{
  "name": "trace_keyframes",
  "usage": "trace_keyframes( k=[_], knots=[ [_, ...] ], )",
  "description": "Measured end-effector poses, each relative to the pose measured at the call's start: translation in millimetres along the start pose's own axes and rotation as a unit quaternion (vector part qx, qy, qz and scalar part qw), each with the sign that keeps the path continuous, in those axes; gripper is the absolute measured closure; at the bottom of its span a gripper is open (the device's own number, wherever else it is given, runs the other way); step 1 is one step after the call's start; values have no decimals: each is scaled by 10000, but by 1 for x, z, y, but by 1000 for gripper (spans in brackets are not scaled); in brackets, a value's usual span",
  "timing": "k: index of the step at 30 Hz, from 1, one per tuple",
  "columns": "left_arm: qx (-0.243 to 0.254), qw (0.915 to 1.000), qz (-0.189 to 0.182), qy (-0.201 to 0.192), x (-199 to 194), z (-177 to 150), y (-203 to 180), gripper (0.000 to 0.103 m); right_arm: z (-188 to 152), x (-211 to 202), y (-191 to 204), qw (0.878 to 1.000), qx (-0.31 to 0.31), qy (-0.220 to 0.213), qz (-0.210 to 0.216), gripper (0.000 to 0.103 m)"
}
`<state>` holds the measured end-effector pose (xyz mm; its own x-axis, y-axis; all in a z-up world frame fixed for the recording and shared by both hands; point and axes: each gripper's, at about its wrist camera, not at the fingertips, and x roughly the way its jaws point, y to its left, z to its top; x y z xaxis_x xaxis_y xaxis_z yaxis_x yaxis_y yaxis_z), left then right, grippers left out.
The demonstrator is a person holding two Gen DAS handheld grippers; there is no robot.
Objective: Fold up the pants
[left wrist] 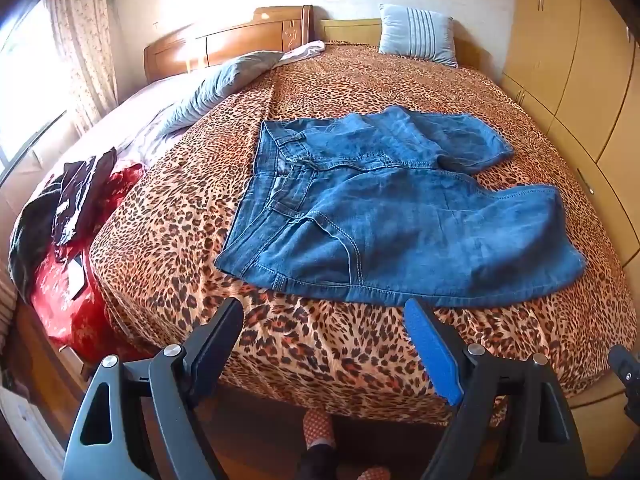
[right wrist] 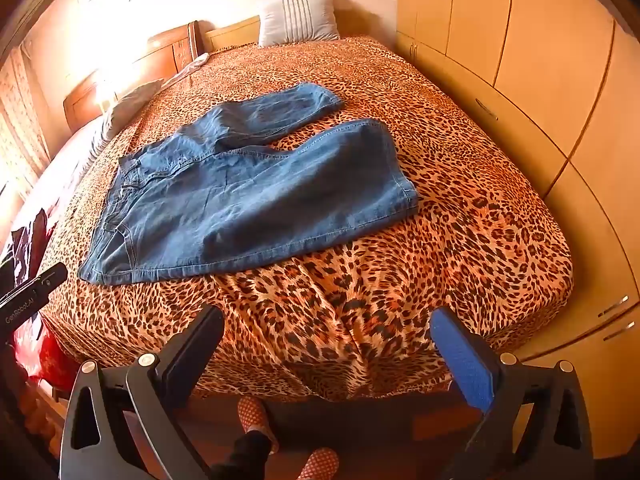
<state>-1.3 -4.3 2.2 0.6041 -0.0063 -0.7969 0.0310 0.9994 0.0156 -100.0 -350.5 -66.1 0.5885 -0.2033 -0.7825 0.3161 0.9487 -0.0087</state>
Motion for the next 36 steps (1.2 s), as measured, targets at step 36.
trace_keyframes(
  k=[36],
  knots=[
    [-23,10000,18,12,-10,-3,-8,18,0,0,-13,10000,-37,8,37,0]
  ],
)
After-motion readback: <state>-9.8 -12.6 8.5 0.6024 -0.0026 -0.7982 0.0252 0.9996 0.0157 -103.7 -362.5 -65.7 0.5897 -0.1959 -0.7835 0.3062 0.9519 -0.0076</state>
